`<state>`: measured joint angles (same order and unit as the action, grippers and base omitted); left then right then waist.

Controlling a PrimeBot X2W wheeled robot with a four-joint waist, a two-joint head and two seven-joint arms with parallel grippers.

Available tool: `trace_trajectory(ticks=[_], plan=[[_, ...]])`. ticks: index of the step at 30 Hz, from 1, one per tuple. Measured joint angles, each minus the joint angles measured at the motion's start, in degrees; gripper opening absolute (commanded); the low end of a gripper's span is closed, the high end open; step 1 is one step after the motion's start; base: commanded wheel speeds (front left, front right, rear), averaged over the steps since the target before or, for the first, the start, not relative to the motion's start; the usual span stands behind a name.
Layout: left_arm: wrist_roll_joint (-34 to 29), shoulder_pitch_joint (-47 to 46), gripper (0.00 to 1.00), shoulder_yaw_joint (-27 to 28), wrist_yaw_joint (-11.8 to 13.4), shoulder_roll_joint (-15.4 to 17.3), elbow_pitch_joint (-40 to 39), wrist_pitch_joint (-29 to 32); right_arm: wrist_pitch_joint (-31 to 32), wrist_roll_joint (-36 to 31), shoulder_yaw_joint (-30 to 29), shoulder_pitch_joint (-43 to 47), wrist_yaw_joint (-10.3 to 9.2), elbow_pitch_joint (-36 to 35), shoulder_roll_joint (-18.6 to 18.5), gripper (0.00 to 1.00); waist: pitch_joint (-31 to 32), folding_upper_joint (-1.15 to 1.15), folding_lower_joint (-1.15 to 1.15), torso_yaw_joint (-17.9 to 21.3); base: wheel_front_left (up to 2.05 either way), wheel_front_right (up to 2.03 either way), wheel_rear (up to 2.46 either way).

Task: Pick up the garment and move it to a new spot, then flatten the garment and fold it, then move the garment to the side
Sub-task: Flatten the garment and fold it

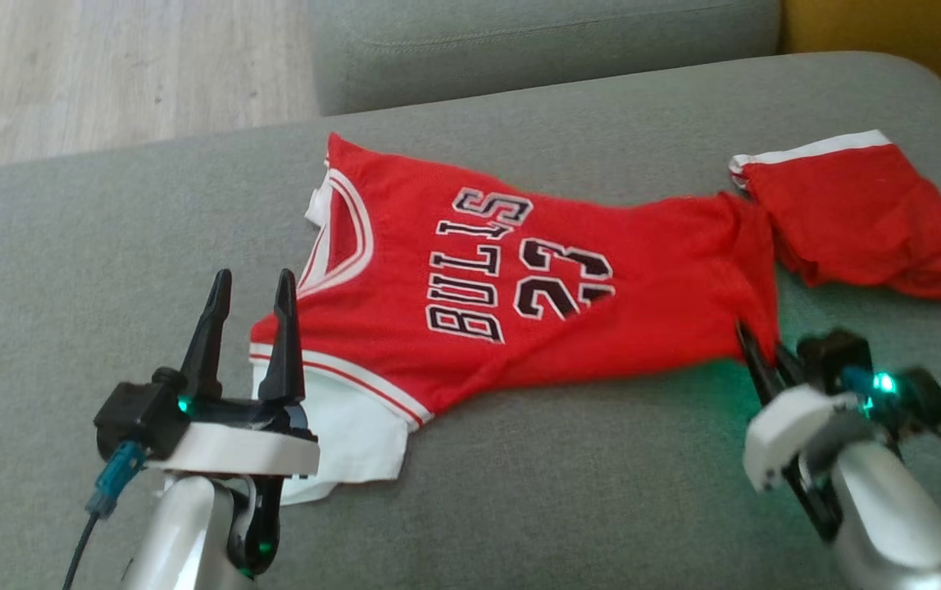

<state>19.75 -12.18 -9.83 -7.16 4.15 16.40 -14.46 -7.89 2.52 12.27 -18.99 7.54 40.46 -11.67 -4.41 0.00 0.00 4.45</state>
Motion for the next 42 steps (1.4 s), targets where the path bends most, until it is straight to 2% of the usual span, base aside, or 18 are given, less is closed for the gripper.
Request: trace_trajectory(ticks=[4, 8, 11, 15, 19, 24, 33, 42], plan=[[-0.05, 0.43, 1.0, 0.01, 0.0, 0.01, 0.01, 0.0, 2.7, -1.35, -3.23, 3.52, 0.0, -1.74, 0.52, 1.0, 0.47, 0.0, 0.0, 0.33, 0.0, 0.0, 0.0], [-0.07, 0.76, 1.0, 0.03, 0.0, 0.01, 0.01, 0.0, 2.59, -2.04, -8.48, 5.34, 0.0, -6.98, 3.24, 1.0, 0.74, 0.0, 0.0, 0.24, 0.0, 0.0, 0.0], [-0.08, 0.76, 1.0, -0.01, 0.0, 0.0, 0.01, 0.0, 0.0, -1.58, -10.4, 5.28, 0.0, -11.9, 5.58, 1.0, 0.72, 0.0, 0.0, -0.16, 0.0, 0.0, 0.0], [-0.08, 0.76, 1.0, -0.05, 0.0, 0.01, 0.0, 0.0, -4.05, 1.0, -10.15, 5.19, 0.0, -17.28, 7.15, 1.0, 0.45, 0.0, 0.01, -0.8, 0.0, 0.0, 0.0], [-0.07, 0.76, 1.0, -0.6, 0.0, 0.01, 0.02, 0.0, -5.67, 3.7, -10.55, 5.13, 0.0, -19.19, 7.91, 1.0, 0.29, 0.0, 0.0, -1.81, 0.0, 0.0, 0.0], [-0.07, 0.75, 1.0, -1.2, -0.01, 0.02, 0.05, 0.0, -5.81, 4.04, -11.85, 5.31, 0.0, -16.58, 8.48, 1.0, -0.48, 0.0, 0.01, -3.29, 0.0, 0.0, 0.0], [-0.07, -0.43, 1.0, -3.03, -0.01, 0.05, 0.83, 0.0, 7.16, 3.65, -19.19, -4.48, -0.01, -1.44, 8.7, 1.0, -3.77, 0.0, 0.01, -5.62, 0.0, 0.0, 0.0], [0.04, -1.71, 1.0, -4.01, -0.42, 0.03, 1.87, 0.0, 11.95, 1.89, -21.57, -9.15, 0.0, 8.49, 8.68, 1.0, -4.99, 0.0, 0.01, -7.42, 0.0, 0.0, 0.0]])
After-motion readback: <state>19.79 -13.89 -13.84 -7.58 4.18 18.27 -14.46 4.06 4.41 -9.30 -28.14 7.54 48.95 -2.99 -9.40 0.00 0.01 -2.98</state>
